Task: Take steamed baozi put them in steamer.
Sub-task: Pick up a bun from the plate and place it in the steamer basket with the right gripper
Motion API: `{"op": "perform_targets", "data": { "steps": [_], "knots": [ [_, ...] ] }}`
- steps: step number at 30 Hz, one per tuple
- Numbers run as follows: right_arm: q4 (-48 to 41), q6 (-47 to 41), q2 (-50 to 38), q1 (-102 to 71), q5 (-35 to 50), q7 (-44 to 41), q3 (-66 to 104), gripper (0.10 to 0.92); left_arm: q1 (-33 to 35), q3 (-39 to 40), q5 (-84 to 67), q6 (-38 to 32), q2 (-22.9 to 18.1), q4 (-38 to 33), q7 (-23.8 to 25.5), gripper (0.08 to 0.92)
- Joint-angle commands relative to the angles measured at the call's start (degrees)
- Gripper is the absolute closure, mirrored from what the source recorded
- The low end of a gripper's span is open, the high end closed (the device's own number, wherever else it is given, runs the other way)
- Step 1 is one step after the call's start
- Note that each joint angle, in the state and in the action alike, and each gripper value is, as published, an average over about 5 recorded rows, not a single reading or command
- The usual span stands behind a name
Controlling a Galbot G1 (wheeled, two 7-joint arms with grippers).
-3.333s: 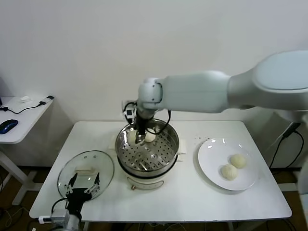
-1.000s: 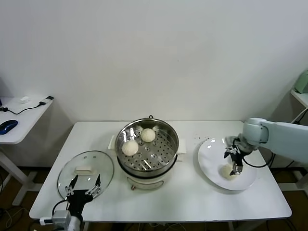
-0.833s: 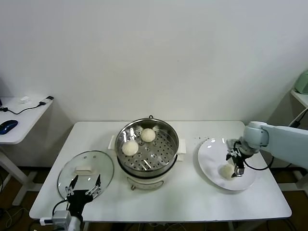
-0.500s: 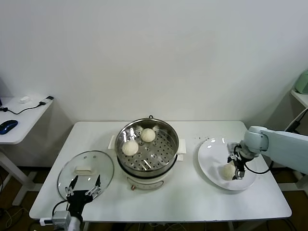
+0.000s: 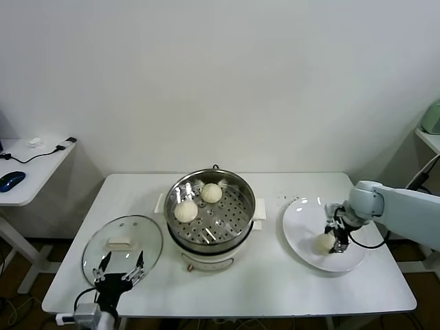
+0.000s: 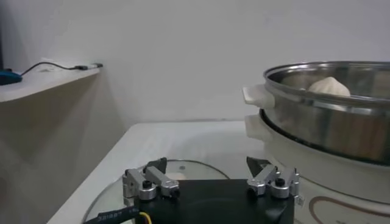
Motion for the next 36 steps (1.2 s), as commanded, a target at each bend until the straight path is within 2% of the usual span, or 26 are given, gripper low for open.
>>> {"op": "perform_targets", "data": {
  "steps": [1,7,13,18,25,36],
  "knots": [
    [2.62,4.08,4.70,24.61,7.12,-4.93,-11.87,0.371,0.19,0.04,0.02,-0.06,0.17,-0.27,-0.03,0.177],
    [1.63,10.19,18.54,40.56,14.66,-8.36,-14.45,0.370,0.90,0.02,-0.64,-0.63,1.57,-0.77,-0.16,0.177],
    [2.99,23.74,32.16,40.77,13.71,-8.86,-7.89,0.365,0.09,0.48,-0.73,0.03,1.40,-1.34,-0.05,0.177],
    [4.75,35.14,39.94,34.74,9.71,-7.73,-5.75,0.367,-0.25,0.52,-0.55,0.30,1.09,-1.34,0.01,0.177],
    [3.32,43.83,44.41,25.55,1.75,-9.02,-4.50,0.369,-0.60,0.01,-0.49,0.52,0.26,-0.69,-0.09,0.177],
    [-0.40,44.66,45.18,15.63,-6.27,-7.59,-5.30,0.368,-0.19,-0.42,-0.24,0.48,-0.58,-0.46,-0.07,0.177]
  ]
}}
